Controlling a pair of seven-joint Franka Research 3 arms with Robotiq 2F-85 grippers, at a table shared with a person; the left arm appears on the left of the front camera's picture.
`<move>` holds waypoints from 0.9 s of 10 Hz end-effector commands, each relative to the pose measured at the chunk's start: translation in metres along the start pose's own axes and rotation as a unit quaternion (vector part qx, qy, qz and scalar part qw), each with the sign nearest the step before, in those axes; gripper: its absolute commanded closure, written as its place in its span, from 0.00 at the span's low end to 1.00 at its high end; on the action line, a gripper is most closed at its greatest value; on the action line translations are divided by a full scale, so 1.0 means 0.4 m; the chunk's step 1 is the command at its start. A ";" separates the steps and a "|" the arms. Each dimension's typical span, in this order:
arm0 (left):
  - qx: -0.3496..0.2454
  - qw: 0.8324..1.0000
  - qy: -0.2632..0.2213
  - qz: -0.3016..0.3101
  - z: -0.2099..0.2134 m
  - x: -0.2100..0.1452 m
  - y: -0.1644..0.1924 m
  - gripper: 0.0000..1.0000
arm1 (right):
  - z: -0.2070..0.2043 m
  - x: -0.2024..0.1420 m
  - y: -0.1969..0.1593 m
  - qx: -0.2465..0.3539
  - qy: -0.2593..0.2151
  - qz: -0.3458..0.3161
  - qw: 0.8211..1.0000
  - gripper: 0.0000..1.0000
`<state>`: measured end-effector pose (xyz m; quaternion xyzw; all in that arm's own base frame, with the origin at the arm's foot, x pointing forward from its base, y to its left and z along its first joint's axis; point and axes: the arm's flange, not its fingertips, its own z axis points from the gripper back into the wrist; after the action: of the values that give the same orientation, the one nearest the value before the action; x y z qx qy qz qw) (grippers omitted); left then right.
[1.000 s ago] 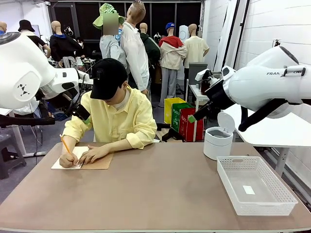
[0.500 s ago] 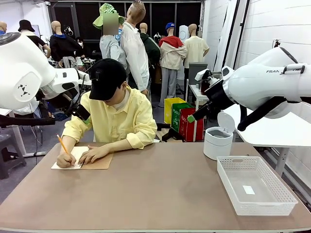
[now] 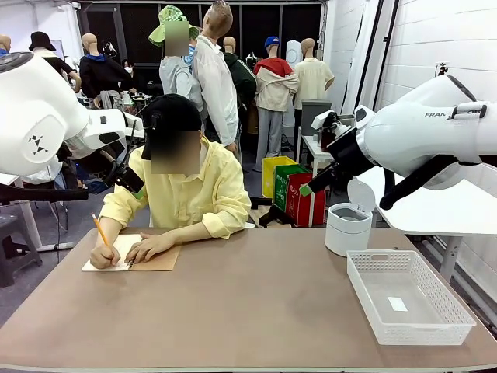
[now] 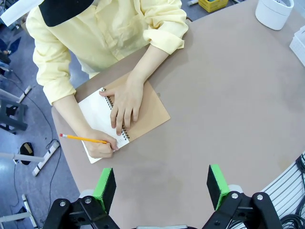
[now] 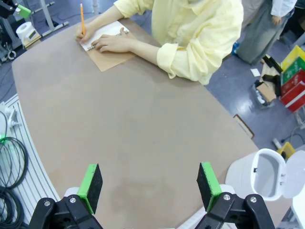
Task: Sort the paper based on its condition.
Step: If a person hands you a paper, place it in the Organizing basket , and if it's crumpled, put it in the Trash can.
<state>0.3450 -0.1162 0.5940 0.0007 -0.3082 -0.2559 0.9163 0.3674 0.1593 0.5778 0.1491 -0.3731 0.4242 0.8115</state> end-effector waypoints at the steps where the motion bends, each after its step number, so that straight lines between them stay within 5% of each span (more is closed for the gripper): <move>1: -0.002 1.000 0.003 0.000 0.001 -0.001 0.000 0.00 | -0.001 -0.002 0.002 0.002 0.002 0.001 1.000 0.00; 9: -0.002 1.000 0.003 0.000 0.001 -0.001 0.000 0.00 | -0.001 -0.002 0.002 0.002 0.002 0.001 1.000 0.00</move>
<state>0.3450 -0.1162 0.5940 0.0007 -0.3082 -0.2559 0.9163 0.3674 0.1593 0.5778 0.1490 -0.3731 0.4242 0.8116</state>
